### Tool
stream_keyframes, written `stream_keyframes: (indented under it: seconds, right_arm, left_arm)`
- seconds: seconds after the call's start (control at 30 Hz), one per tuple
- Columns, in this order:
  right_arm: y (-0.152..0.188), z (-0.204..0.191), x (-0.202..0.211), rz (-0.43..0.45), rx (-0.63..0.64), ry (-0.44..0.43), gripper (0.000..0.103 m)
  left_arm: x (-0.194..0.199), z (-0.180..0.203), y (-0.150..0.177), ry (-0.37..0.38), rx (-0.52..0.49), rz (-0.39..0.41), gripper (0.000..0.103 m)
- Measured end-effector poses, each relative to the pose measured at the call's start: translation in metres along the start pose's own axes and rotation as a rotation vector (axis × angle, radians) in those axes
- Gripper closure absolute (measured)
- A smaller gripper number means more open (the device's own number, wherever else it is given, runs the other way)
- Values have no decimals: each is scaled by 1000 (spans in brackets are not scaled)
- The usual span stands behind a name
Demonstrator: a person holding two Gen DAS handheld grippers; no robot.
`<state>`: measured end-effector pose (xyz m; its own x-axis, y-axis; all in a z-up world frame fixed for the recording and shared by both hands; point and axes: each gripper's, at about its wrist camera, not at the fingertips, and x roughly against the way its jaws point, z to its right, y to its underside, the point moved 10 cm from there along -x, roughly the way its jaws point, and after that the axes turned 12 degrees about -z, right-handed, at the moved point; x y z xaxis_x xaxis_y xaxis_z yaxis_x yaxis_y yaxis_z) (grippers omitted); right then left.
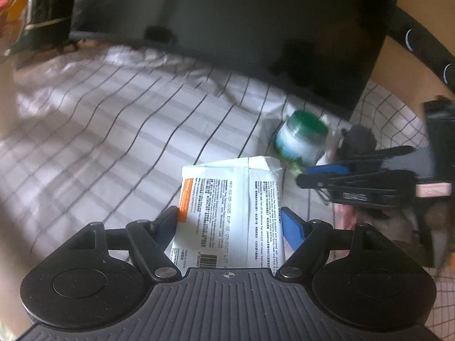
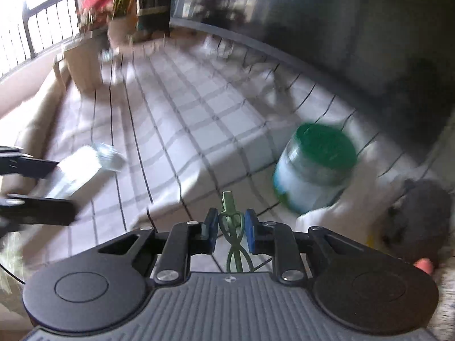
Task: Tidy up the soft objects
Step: 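Grasp the green cord with the right tool, then drop the white packet into the pink box with the left tool while the right tool carries the cord there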
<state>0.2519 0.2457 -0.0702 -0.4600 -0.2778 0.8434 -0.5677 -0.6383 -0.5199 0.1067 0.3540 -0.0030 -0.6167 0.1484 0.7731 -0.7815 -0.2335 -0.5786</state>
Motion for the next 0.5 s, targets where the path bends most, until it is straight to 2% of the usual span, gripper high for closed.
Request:
stream_keyframes:
  seconds: [0.1,0.27,0.37,0.5]
  right_arm:
    - [-6,19,43,70,-39,40,83]
    - [-7,82,125,181,-132,182,83]
    - [5,129,170,234,-208,288,83]
    - [39,190,226,281,-336,403,83]
  left_arm:
    - [2,22,-27,19,-60,43,22]
    - [1,92,-83,98,-190,119,22]
    - [-3,147,-113,141,-282,154,22]
    - [-11,220,-139,204,-364,173,22]
